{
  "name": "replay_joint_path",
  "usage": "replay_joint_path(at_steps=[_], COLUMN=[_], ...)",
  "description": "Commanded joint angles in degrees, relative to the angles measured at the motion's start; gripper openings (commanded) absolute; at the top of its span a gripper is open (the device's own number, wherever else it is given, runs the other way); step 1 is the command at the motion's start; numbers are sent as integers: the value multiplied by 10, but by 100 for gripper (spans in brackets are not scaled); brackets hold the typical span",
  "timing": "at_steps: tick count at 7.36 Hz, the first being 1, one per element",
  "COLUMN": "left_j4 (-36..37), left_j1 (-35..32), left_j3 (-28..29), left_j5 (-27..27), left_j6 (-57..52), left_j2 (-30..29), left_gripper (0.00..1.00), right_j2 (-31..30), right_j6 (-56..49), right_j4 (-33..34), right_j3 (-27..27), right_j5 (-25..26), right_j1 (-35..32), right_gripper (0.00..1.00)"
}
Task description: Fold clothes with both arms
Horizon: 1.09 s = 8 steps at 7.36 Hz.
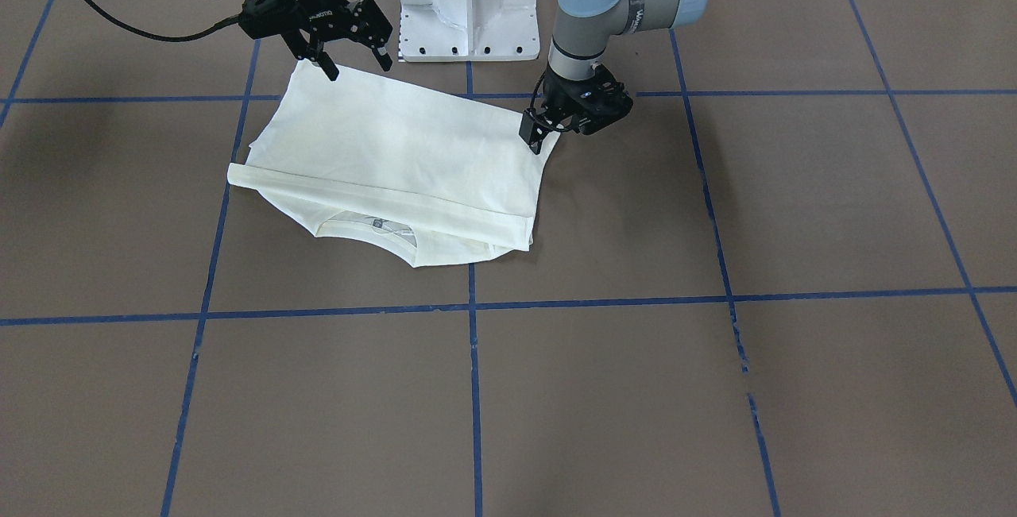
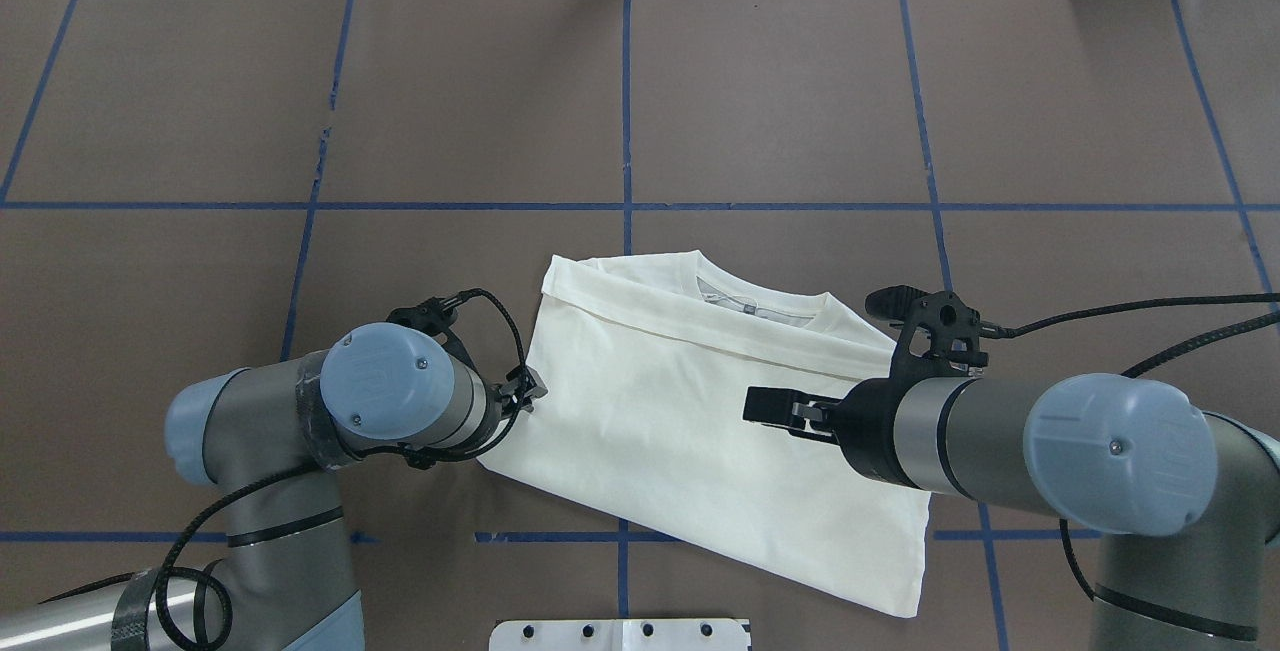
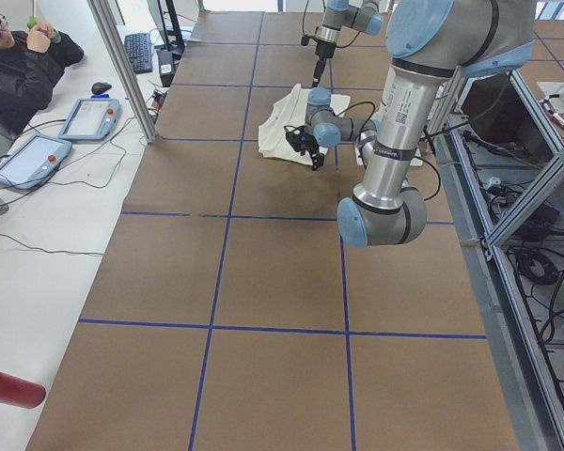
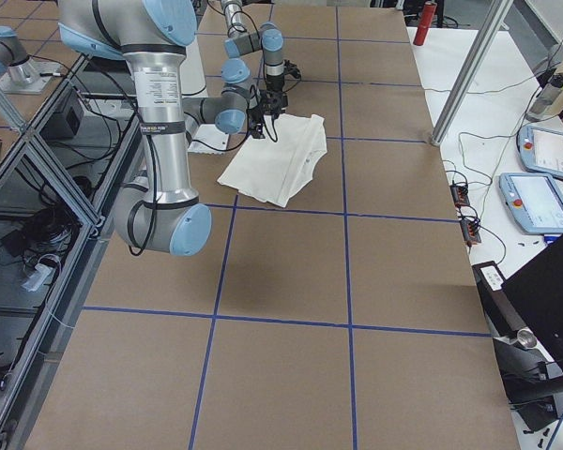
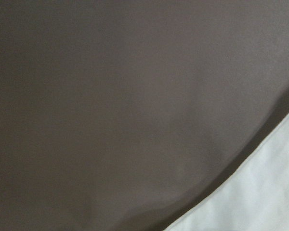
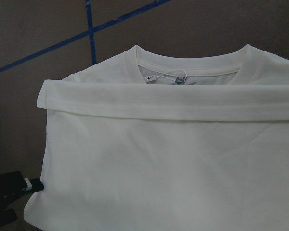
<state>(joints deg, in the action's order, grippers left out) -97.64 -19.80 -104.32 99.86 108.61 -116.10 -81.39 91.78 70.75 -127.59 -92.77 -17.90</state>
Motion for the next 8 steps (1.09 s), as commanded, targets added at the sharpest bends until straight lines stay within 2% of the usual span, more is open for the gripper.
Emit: replay_joint_path(at_steps=[1, 4, 5, 7, 8], left_j4=[2, 4, 4, 7, 35], left_j1=[2, 23, 24, 24, 23], left_j3=[-1, -2, -3, -13, -36], left_j5=[0, 1, 1, 3, 6], left_j6=[5, 27, 27, 26, 18], left_j2=[1, 1, 1, 2, 3], left_gripper=[86, 54, 39, 0, 0], right_j2=[0, 1, 1, 1, 1], right_j6=[-1, -1, -1, -1, -1], right_j4=[0, 0, -1, -1, -1], right_j3=[1, 1, 1, 1, 1], right_j5=[0, -1, -1, -1, -2], right_j1=[0, -2, -3, -4, -5], right_gripper=[100, 100, 100, 100, 100])
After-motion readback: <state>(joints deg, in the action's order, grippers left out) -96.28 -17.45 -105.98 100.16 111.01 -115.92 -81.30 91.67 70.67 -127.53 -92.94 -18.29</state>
